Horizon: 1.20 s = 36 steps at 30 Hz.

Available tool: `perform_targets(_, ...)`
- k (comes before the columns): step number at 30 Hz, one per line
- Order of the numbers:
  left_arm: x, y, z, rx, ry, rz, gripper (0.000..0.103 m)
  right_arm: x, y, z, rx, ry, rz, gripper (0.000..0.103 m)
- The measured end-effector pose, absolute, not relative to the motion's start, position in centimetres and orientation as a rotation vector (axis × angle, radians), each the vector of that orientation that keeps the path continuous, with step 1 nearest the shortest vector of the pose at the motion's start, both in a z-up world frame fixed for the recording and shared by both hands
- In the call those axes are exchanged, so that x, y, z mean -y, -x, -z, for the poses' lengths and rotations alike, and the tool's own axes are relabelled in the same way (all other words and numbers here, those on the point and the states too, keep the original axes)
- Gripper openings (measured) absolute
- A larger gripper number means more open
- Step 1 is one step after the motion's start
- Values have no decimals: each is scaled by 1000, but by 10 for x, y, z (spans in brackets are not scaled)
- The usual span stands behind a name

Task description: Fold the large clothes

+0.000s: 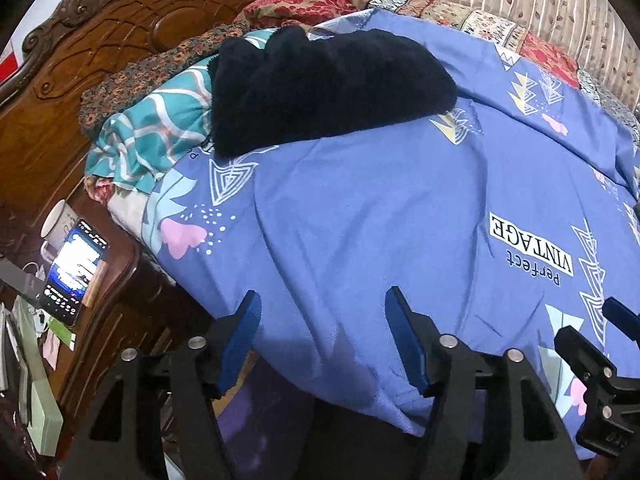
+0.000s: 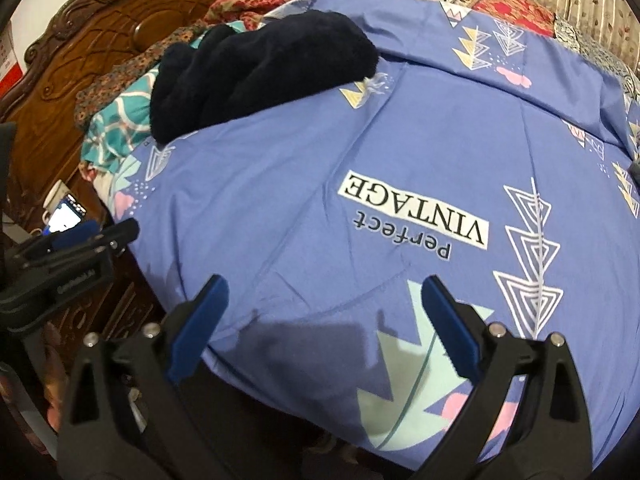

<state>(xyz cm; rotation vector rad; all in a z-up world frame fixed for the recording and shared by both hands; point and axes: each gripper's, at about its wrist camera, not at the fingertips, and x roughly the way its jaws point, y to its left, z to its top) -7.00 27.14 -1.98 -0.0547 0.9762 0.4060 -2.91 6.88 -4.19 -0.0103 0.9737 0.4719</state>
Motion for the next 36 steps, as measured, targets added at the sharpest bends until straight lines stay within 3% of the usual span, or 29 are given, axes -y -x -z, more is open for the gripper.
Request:
perform_targets(15,-258,75,20,-963,16,-422,92,-67,40,40,-966,21,-484,94)
perform_targets(36,-240,78,16,-955,26,-371,95,-39,60,16,-870,-61,-458,97)
